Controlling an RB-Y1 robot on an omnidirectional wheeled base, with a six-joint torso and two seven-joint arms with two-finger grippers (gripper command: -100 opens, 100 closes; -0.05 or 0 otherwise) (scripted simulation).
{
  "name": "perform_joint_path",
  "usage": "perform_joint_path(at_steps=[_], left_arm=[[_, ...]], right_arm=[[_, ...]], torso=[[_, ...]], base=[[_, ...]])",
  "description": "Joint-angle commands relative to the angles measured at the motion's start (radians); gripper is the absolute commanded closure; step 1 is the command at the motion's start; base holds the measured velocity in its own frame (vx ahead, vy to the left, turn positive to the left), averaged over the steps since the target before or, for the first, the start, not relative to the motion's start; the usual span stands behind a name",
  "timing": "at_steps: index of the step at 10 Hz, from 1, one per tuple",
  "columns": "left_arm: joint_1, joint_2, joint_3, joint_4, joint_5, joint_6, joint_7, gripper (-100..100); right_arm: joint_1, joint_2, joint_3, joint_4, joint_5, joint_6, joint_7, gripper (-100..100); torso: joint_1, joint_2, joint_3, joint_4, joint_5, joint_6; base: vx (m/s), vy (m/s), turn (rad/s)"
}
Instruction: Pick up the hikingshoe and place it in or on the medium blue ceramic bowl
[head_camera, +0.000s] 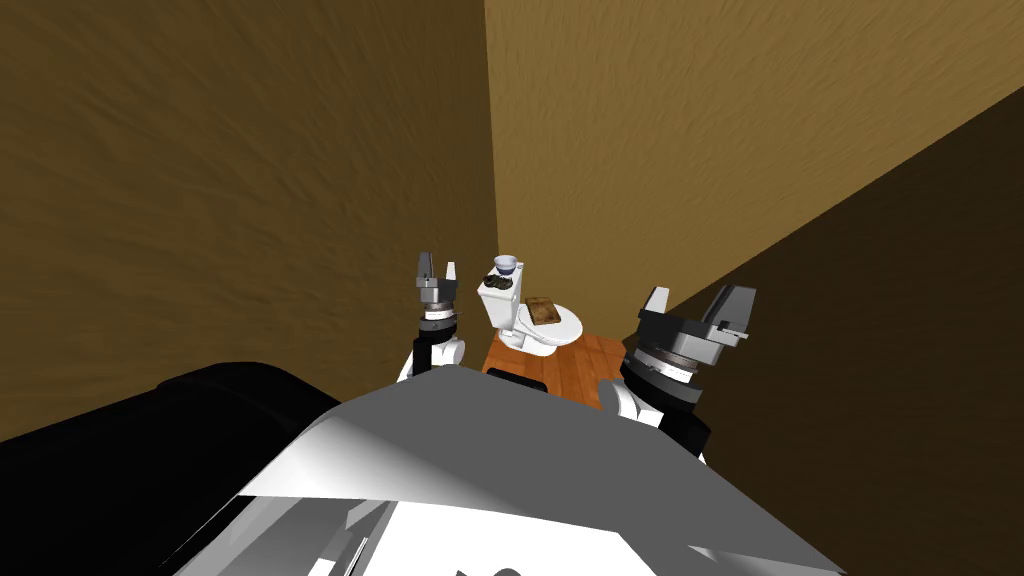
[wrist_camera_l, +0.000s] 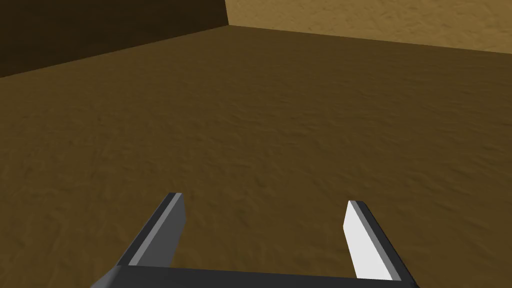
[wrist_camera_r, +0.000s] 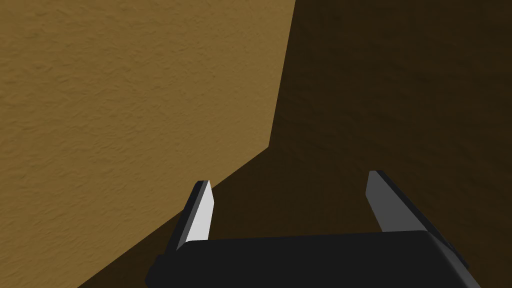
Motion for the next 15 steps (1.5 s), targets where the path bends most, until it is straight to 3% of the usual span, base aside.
perform_joint_path(at_steps=[1,4,8,9,12,13,15], left_arm=[[-0.007,0.041,-0.001,0.002,0.001,0.011,-0.006,-100],[-0.035,0.132,-0.004,0.016,0.005,0.056,-0.026,-100],[-0.105,0.258,-0.012,0.064,0.017,0.162,-0.069,-100],[-0.105,0.259,-0.012,0.064,0.017,0.163,-0.069,-100],[-0.181,0.342,-0.018,0.132,0.032,0.258,-0.106,-100],[-0.182,0.342,-0.018,0.132,0.032,0.271,-0.106,-100],[-0.245,0.395,-0.022,0.19,0.045,0.339,-0.129,-100]], right_arm=[[0.0,0.0,0.0,0.0,0.0,0.0,0.0,0],[0.0,0.0,0.0,0.0,0.0,0.0,0.0,0],[0.0,0.0,0.0,0.0,0.0,0.0,0.0,0],[0.0,0.0,0.0,0.0,0.0,0.0,0.0,0],[0.0,0.0,0.0,0.0,0.0,0.0,0.0,0],[0.0,0.0,0.0,0.0,0.0,0.0,0.0,0],[0.0,0.0,0.0,0.0,0.0,0.0,0.0,0]], torso=[[0.0,0.0,0.0,0.0,0.0,0.0],[-0.005,0.004,0.002,0.001,-0.001,0.0],[-0.009,0.004,0.003,0.001,-0.002,0.0],[-0.01,0.006,0.003,0.001,-0.002,0.0],[-0.009,0.005,0.003,0.001,-0.002,0.0],[-0.01,0.006,0.003,0.001,-0.002,0.0],[-0.007,0.002,0.002,0.001,-0.002,0.0]], base=[[-0.015,-0.023,0.014],[-0.059,-0.08,0.029],[-0.08,-0.126,0.033],[-0.085,-0.118,0.011],[-0.088,-0.14,0.022],[-0.057,-0.112,0.008],[-0.051,-0.125,0.009]])
